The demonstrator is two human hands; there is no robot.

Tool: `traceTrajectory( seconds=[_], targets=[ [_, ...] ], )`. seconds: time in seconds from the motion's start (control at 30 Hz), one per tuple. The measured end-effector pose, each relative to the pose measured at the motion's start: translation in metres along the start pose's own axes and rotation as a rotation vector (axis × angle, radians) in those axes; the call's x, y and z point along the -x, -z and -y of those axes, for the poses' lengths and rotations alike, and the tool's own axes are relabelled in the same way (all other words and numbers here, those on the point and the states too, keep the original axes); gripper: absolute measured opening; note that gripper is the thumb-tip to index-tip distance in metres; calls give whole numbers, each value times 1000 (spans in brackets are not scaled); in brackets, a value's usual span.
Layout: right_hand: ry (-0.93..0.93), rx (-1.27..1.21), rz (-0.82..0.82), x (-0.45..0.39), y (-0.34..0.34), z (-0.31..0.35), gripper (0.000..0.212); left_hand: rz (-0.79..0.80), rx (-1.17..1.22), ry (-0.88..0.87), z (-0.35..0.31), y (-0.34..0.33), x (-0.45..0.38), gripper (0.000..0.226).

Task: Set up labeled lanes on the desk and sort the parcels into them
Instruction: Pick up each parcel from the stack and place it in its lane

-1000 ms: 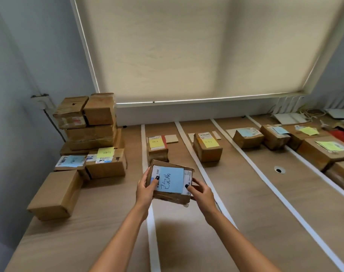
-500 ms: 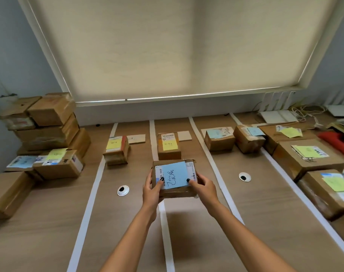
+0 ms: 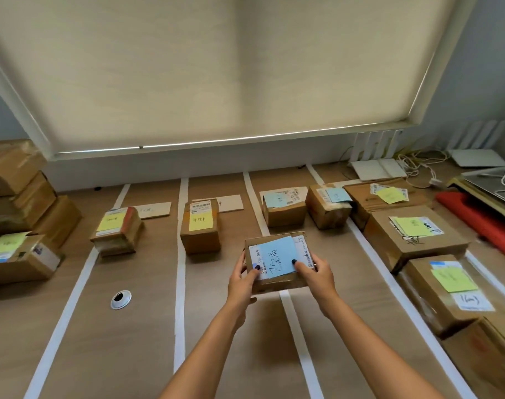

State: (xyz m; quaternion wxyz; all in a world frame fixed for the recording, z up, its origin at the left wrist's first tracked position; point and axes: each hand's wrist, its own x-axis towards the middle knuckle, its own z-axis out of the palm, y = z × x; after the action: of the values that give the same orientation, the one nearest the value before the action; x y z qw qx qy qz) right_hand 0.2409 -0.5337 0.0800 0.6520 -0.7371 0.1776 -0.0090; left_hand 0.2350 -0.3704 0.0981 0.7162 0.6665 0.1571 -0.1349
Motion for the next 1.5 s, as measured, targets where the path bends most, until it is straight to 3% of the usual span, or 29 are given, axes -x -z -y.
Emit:
traceTrajectory(
  seconds=[0.3,0.6,0.87,1.07,1.3,1.5],
  targets=[
    [-22,-60,-22,-96,67,-22,44,22,-59,3,10,-88,-77,52],
    [-83,-110,0,-173,69,-52,45,-40,-135,-43,15,-126,-141,59],
    [-104,-118,51,-216,53,-68,47,-168,-158,-60,32,-130,-184,52],
    [-85,-122,54,-220,49,-63,50,-231,-204,-66,33,-127,-193,53],
    [2,-16,-83,-192,60,-52,61,-213,-221,-125,27,-110,-165,60],
    [15,54,19,-129,53,-44,62,-201,-286,-98,18,-82,-117,61]
  ],
)
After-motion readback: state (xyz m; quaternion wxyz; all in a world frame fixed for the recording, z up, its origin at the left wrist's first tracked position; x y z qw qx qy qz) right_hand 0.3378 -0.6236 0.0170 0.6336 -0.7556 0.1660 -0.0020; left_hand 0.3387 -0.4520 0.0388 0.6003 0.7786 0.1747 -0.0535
